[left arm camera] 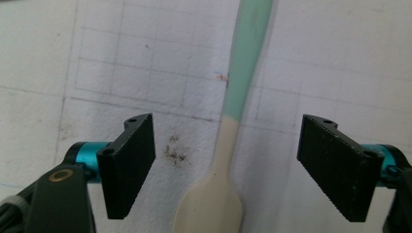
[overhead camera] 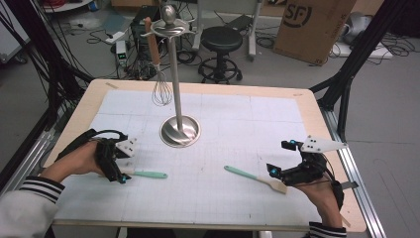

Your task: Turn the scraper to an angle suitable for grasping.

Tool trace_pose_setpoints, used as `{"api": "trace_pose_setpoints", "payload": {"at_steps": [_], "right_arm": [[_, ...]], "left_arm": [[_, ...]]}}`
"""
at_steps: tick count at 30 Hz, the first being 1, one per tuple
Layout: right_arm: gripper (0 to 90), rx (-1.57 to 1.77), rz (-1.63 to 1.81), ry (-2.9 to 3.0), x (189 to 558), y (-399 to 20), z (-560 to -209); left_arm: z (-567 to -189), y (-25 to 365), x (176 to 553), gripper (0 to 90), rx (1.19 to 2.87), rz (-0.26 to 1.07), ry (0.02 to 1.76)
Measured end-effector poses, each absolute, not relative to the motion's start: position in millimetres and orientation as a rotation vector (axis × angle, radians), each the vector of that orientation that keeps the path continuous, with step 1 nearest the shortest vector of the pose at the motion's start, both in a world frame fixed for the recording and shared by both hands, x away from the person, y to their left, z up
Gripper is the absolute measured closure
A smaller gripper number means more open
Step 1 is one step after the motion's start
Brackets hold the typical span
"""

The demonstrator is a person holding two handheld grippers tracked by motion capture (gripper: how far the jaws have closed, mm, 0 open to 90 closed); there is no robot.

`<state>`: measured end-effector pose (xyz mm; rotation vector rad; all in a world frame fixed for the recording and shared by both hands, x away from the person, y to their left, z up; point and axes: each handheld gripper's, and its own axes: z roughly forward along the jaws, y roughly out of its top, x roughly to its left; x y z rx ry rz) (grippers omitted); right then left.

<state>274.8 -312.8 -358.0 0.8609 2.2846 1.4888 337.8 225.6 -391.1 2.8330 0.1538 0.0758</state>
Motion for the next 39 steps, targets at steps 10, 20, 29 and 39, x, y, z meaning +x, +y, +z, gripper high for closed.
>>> {"api": "trace_pose_setpoints", "payload": {"at_steps": [10,20,29,39], "right_arm": [[0.3,0.852,1.487,2.288,274.9,-312.6,-358.1],[0.3,0.858,1.487,2.290,275.4,-311.9,-359.2],[0.3,0.859,1.486,2.294,275.6,-311.0,-360.2],[0.3,0.862,1.477,2.299,276.8,-310.6,-362.0]], "left_arm": [[-399.4,219.0,336.7,36.5,2.905,0.047,0.101],[-402.5,220.0,338.3,53.0,2.942,0.021,0.122],[-405.5,218.8,340.1,63.7,2.979,0.021,0.105],[-405.3,218.8,337.6,76.6,2.990,0.000,0.119]]}}
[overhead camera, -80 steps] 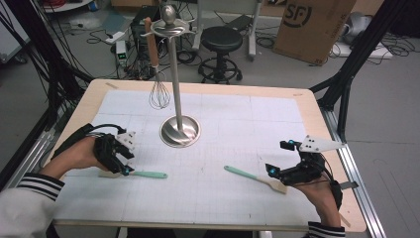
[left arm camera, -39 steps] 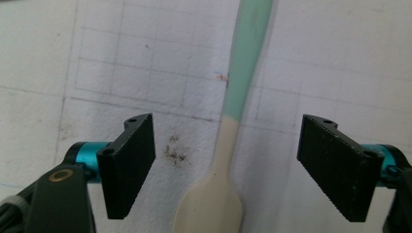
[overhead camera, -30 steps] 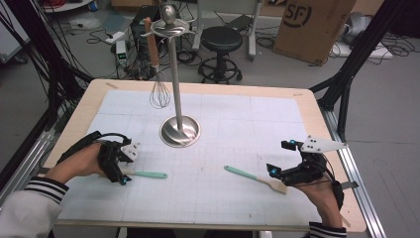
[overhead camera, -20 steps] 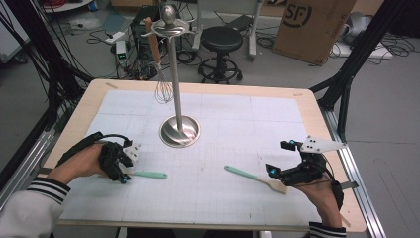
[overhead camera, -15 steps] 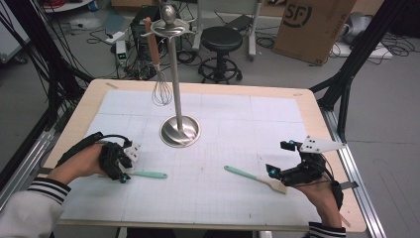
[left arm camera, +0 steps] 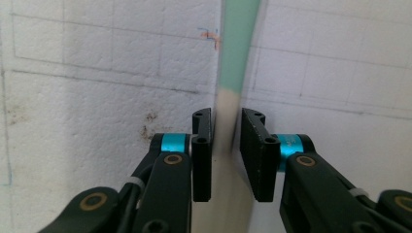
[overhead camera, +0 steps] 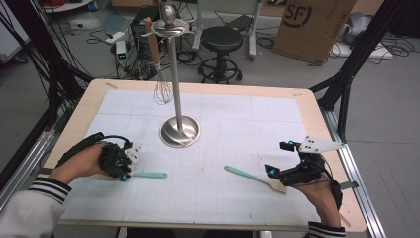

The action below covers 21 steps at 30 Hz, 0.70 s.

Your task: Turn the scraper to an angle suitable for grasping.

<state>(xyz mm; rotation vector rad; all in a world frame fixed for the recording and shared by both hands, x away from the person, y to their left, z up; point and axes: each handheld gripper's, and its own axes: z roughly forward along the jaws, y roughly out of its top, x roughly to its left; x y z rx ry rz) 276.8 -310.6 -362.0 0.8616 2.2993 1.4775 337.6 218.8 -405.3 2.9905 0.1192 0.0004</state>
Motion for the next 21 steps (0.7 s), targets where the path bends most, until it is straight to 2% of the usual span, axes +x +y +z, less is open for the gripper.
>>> {"api": "trace_pose_setpoints", "payload": {"at_steps": [7,21], "right_arm": [[0.3,0.864,1.480,2.306,276.7,-308.7,-363.0],[0.3,0.860,1.477,2.303,277.2,-309.8,-363.2]], "left_arm": [[-405.3,215.3,338.0,78.8,3.013,-0.001,0.076],[-403.0,216.5,337.3,80.7,2.976,-0.015,0.142]]}}
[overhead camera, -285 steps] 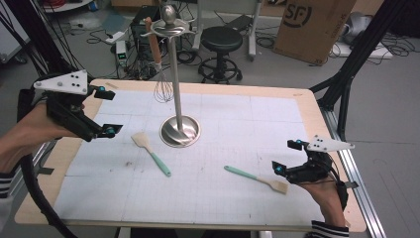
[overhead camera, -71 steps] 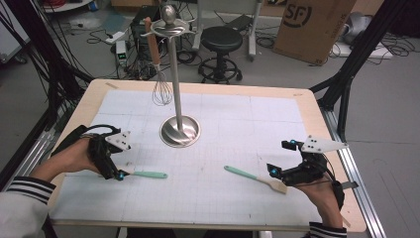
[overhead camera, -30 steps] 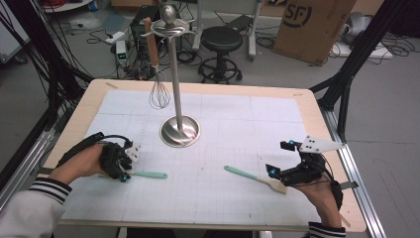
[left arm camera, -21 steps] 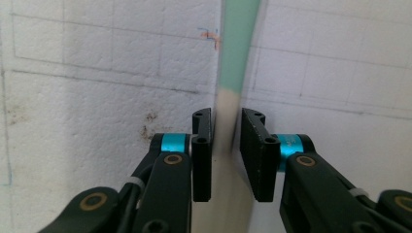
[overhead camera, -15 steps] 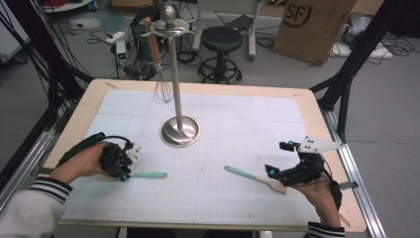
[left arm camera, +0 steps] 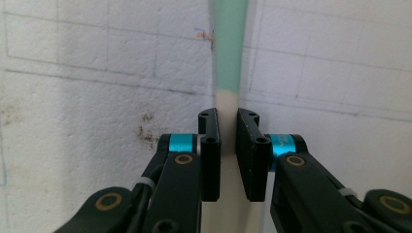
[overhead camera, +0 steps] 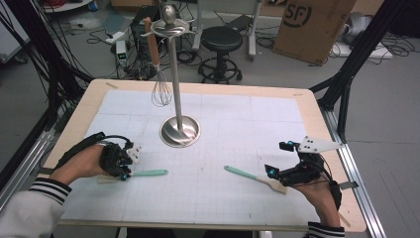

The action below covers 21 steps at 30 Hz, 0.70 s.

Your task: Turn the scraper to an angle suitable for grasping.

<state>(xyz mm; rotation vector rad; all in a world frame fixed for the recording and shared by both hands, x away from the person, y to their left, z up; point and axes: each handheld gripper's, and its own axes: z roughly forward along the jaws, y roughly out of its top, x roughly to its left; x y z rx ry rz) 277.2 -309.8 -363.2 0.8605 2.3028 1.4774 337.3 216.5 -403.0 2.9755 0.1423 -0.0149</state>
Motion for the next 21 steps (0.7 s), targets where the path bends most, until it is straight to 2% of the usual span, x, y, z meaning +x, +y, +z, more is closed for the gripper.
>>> {"api": "trace_pose_setpoints", "payload": {"at_steps": [6,17,21], "right_arm": [[0.3,0.865,1.487,2.297,276.8,-311.0,-362.5],[0.3,0.848,1.482,2.304,275.9,-309.3,-361.2],[0.3,0.818,1.499,2.312,274.8,-307.8,-360.3]], "left_arm": [[-388.9,221.6,337.7,80.8,2.879,-0.007,0.147],[-346.1,229.6,333.3,80.7,2.589,0.019,0.285],[-334.5,225.8,331.2,80.7,2.518,0.006,0.271]]}}
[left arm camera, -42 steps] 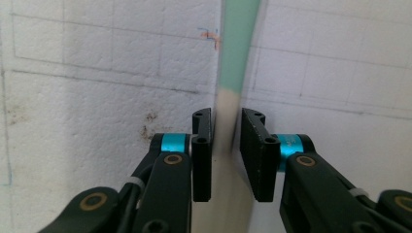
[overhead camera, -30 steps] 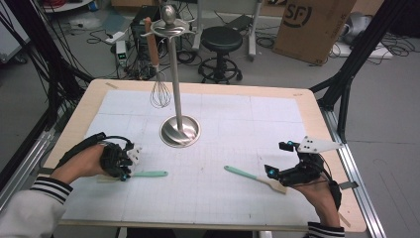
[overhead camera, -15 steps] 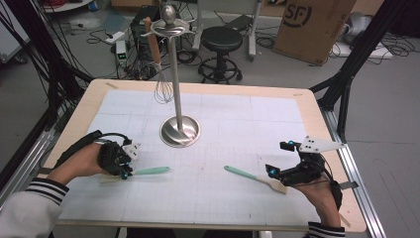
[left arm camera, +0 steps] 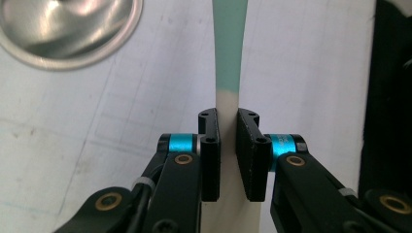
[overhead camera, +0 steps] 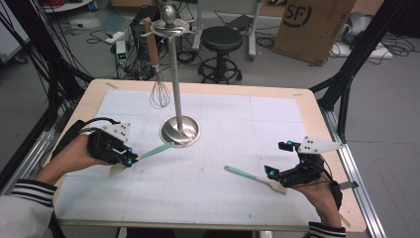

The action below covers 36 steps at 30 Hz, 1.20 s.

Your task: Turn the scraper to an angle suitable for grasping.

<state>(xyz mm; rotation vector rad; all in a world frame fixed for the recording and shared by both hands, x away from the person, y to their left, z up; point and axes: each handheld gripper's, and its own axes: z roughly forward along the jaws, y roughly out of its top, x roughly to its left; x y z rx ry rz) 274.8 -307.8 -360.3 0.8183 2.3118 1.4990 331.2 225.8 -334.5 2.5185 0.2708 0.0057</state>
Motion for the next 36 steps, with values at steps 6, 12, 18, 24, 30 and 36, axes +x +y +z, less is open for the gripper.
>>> {"api": "trace_pose_setpoints", "payload": {"at_steps": [6,12,18,24,30,36], "right_arm": [[0.3,0.809,1.506,2.312,274.0,-307.3,-359.2],[0.3,0.786,1.534,2.313,272.4,-304.0,-356.2],[0.3,0.727,1.550,2.336,268.7,-294.0,-352.8],[0.3,0.647,1.601,2.356,268.2,-282.2,-345.5],[0.3,0.589,1.669,2.358,267.0,-276.4,-338.0],[0.3,0.533,1.695,2.379,268.8,-272.5,-323.8]], "left_arm": [[-322.0,216.6,328.7,80.7,2.406,-0.021,0.243],[-315.1,203.4,323.9,80.7,2.332,-0.046,0.201],[-308.9,190.6,316.0,80.7,2.276,-0.051,0.157],[-302.2,182.2,313.4,80.7,2.223,-0.076,0.152],[-293.5,170.1,311.5,80.7,2.210,-0.090,0.090],[-284.9,157.9,312.2,80.7,2.161,-0.111,0.047]]}}
